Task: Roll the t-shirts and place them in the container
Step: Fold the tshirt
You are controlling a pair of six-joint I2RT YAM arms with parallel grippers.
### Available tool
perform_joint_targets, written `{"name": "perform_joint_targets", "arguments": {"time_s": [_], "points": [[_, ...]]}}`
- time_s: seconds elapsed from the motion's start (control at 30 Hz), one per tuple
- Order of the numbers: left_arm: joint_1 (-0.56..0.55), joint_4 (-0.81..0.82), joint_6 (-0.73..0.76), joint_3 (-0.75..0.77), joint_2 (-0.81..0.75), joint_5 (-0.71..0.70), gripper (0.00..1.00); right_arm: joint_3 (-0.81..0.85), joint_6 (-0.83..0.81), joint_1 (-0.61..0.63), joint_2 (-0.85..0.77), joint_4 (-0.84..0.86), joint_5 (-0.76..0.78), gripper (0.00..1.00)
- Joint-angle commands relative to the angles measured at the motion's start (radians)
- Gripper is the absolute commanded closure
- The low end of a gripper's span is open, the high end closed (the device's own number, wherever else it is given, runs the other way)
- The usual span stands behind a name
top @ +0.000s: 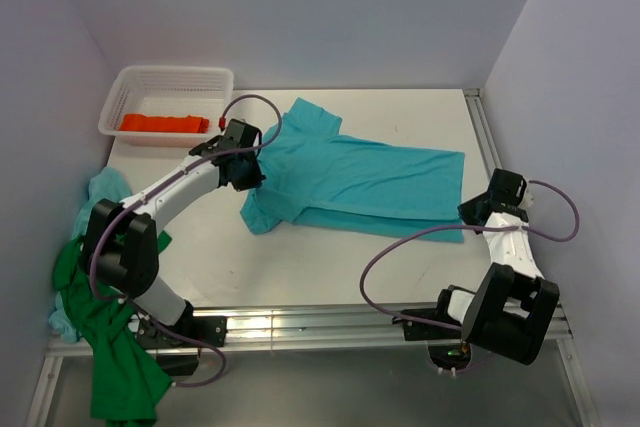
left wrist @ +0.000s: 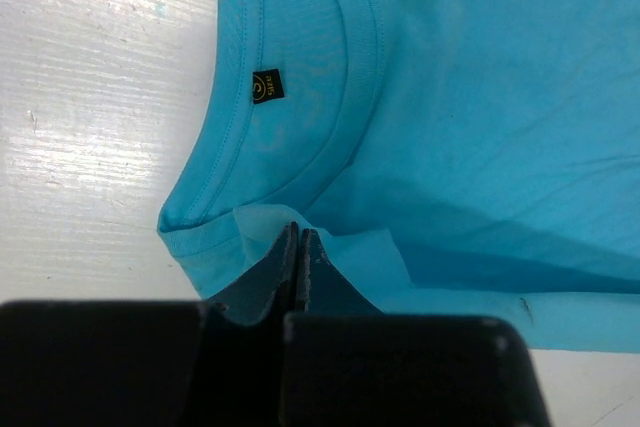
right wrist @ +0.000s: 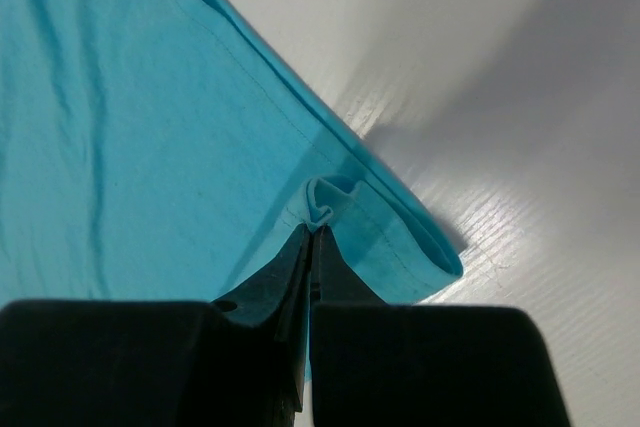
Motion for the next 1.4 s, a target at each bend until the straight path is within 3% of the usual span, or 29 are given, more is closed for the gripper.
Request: {"name": "perform_joint_targets", "arguments": {"time_s": [0.0, 0.53, 0.7, 0.77, 0.83, 0.87, 0.93, 0.97, 1.13, 1.37], "points": [[0.011, -0.009, 0.017, 0.035, 0.022, 0.009, 1.0, 0.049, -0.011, 0.004, 0.025, 0.046, 0.008, 1.0], [0.035, 0.052, 0.007, 0.064, 0.114, 0.022, 1.0, 0.129, 0.046, 0.034, 0.163, 0.099, 0.017, 0.94], [0.055, 0.132, -0.019, 0.046, 0.128, 0.048, 0.93, 0.162, 0.064, 0.034, 0.218, 0.124, 0.005, 0.89], [0.057, 0.141, -0.027, 0.069, 0.139, 0.054, 0.87, 0.172, 0.078, 0.034, 0.247, 0.141, -0.015, 0.79], [0.057, 0.146, -0.032, 0.084, 0.149, 0.054, 0.78, 0.195, 0.089, 0.039, 0.269, 0.132, -0.008, 0.56], [0.057, 0.149, -0.036, 0.096, 0.151, 0.052, 0.61, 0.202, 0.089, 0.044, 0.272, 0.127, -0.002, 0.46], [0.058, 0.154, -0.039, 0.109, 0.143, 0.045, 0.44, 0.215, 0.086, 0.06, 0.264, 0.115, 0.02, 0.4], [0.058, 0.154, -0.038, 0.119, 0.139, 0.043, 0.37, 0.213, 0.084, 0.065, 0.255, 0.115, 0.025, 0.39], [0.06, 0.137, -0.041, 0.124, 0.091, 0.039, 0.29, 0.149, 0.055, 0.091, 0.111, 0.098, 0.077, 0.39], [0.06, 0.192, -0.055, -0.148, -0.111, 0.06, 0.26, 0.031, 0.032, 0.097, -0.098, 0.001, 0.086, 0.44]]}}
